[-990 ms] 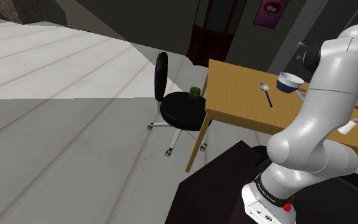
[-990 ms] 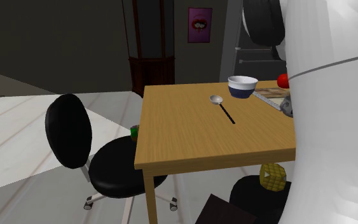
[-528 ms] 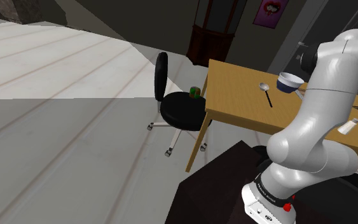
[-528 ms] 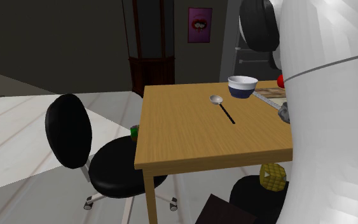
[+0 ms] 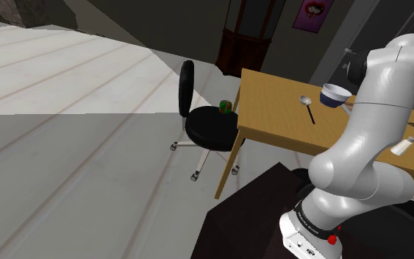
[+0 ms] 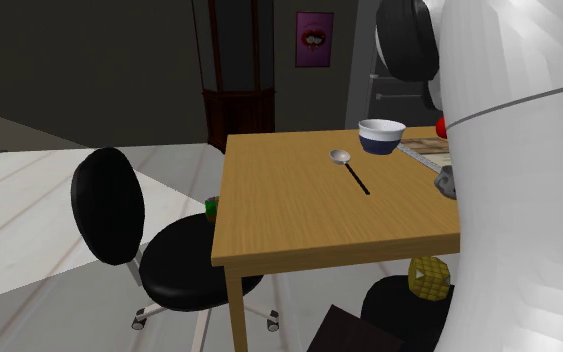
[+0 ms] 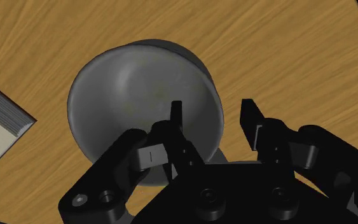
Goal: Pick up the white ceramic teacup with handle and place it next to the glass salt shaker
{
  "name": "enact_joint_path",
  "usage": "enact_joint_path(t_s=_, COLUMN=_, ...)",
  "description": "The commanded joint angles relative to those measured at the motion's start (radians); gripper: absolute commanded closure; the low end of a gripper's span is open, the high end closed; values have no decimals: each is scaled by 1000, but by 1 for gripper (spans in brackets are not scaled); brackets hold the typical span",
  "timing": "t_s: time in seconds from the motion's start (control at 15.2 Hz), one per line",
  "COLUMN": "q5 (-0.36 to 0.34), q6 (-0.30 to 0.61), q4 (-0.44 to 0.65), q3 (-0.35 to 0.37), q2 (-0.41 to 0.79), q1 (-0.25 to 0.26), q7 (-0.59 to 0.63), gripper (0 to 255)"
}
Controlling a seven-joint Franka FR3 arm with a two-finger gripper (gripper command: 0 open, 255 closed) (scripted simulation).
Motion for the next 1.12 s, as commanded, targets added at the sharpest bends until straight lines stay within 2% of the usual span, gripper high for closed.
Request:
enact_joint_path(t_s=0.0, q5=0, q6=0, q4=0, q3=0, q2=0, q1=0, q7=0, gripper=0)
enact_joint_path(t_s=0.26, q5=0, q6=0, q4=0, q3=0, q2=0, q1=0, q7=0, gripper=0)
enact_joint_path(t_s=0.53, q5=-67, q6=-84, q4=32, q3=-51, q2=-71, q1=37, q7=39, gripper=0)
enact_joint_path(t_s=1.06, q5=-67, q6=-84, q4=32, q3=-51, q2=-71, q1=37, q7=39, gripper=0)
